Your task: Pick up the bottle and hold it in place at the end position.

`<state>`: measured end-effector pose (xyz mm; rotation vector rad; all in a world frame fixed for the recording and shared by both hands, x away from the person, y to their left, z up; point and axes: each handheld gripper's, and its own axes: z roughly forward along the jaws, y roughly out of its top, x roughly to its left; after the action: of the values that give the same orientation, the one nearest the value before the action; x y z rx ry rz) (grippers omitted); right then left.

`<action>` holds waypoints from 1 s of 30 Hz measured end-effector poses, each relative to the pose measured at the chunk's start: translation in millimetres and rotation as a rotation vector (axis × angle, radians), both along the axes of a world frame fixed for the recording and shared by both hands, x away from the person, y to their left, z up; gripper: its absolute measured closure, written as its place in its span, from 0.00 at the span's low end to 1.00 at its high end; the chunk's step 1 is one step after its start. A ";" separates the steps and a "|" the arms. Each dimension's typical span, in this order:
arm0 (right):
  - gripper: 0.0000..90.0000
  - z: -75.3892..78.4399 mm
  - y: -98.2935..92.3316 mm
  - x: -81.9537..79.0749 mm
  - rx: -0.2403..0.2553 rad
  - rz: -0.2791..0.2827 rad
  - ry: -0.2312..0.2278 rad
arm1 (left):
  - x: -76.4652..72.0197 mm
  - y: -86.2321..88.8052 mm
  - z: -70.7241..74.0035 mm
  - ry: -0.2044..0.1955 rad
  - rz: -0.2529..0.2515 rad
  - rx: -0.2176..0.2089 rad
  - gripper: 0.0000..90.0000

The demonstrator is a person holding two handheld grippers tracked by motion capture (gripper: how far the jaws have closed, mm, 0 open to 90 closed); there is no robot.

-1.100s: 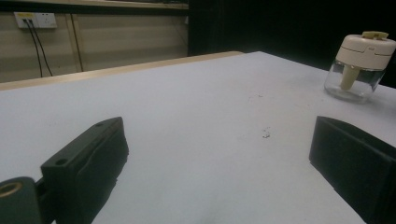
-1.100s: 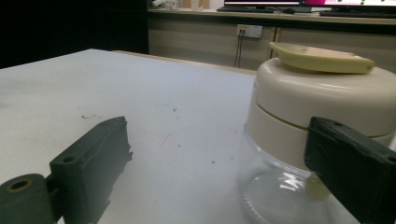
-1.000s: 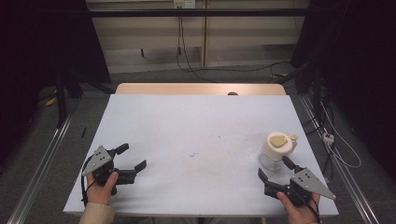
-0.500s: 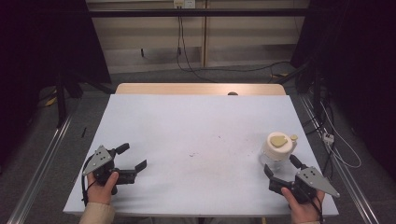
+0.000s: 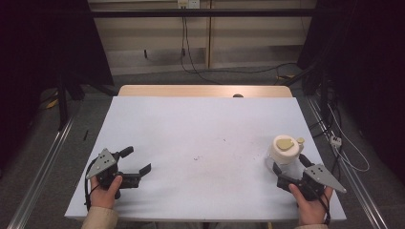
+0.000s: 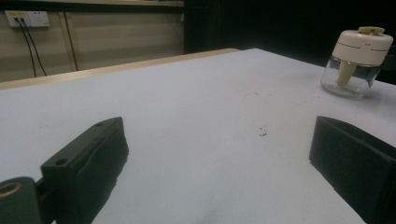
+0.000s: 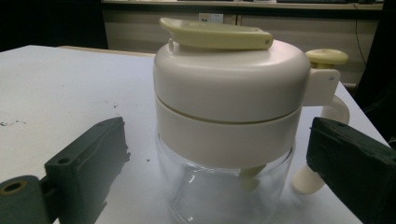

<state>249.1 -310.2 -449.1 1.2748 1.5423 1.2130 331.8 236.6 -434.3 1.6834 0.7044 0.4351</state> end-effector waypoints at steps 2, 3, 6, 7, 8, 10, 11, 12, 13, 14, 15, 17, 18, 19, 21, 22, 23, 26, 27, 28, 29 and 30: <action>0.05 -1.3 -1.5 2.4 0.006 -0.004 0.003 | -0.1 -0.3 -0.1 0.002 0.001 -0.001 0.04; 0.05 -1.9 -2.5 3.7 0.007 -0.007 0.003 | -0.1 -0.3 -0.1 0.002 0.001 -0.001 0.04; 0.05 -3.4 -4.1 8.0 0.013 0.004 0.009 | 0.1 -0.1 -0.1 0.002 0.001 0.001 0.04; 0.05 -3.9 -4.3 9.2 0.009 0.004 0.012 | 0.2 -0.1 -0.1 0.003 0.000 0.000 0.04; 0.05 -4.3 -4.4 10.3 0.010 0.006 0.013 | 0.4 -0.1 -0.2 0.004 0.000 0.000 0.04; 0.05 -4.5 -4.7 11.2 0.011 0.005 0.015 | 0.6 0.1 -0.2 0.002 -0.001 0.003 0.04; 0.05 -4.5 -5.9 12.5 0.017 0.002 0.013 | 0.6 -0.2 -0.3 0.002 0.000 0.002 0.04; 0.05 -4.6 -6.6 13.2 0.020 0.001 0.011 | 0.7 -0.3 -0.3 0.002 -0.002 0.003 0.04; 0.05 -4.7 -7.0 13.7 0.023 -0.001 0.013 | 0.8 -0.3 -0.3 0.002 -0.004 0.004 0.04; 0.05 -5.0 -7.5 14.4 0.025 0.002 0.015 | 0.8 -0.4 -0.4 0.001 -0.004 0.004 0.04; 0.05 -5.5 -7.9 15.3 0.026 0.006 0.018 | 0.8 -0.5 -0.4 0.001 -0.005 0.004 0.04; 0.05 -6.5 -8.4 17.3 0.026 0.014 0.022 | 0.9 -0.6 -0.5 0.002 -0.004 0.004 0.04; 0.05 -6.7 -8.3 18.2 0.028 0.017 0.025 | 0.9 -0.6 -0.6 0.002 -0.004 0.004 0.04; 0.05 -7.0 -8.3 19.2 0.028 0.020 0.023 | 0.9 -0.5 -0.5 0.001 -0.004 0.004 0.04; 0.05 -6.8 -8.1 20.8 0.028 0.020 0.025 | 1.0 -0.5 -0.6 0.002 -0.004 0.004 0.04; 0.05 -6.8 -8.0 21.7 0.028 0.022 0.023 | 1.0 -0.4 -0.6 0.002 -0.005 0.005 0.04; 0.05 -6.7 -7.9 22.5 0.030 0.024 0.024 | 1.0 -0.5 -0.6 0.003 -0.005 0.006 0.04; 0.04 -7.3 -8.5 25.5 0.034 0.028 0.032 | 0.9 -0.9 -0.7 0.005 -0.004 0.003 0.04; 0.04 -7.6 -8.7 26.5 0.035 0.029 0.034 | 0.9 -0.9 -0.7 0.005 -0.005 0.004 0.04; 0.04 -7.6 -8.8 27.4 0.035 0.033 0.037 | 0.8 -0.9 -0.7 0.006 -0.005 0.003 0.04; 0.05 -7.6 -8.6 28.3 0.036 0.036 0.036 | 0.9 -0.9 -0.7 0.006 -0.005 0.004 0.04; 0.05 -7.7 -8.4 29.2 0.040 0.040 0.036 | 0.8 -1.1 -0.8 0.007 -0.004 0.001 0.04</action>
<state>278.3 -318.6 -456.7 1.3036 1.5842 1.2580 332.7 235.4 -435.1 1.6876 0.7057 0.4273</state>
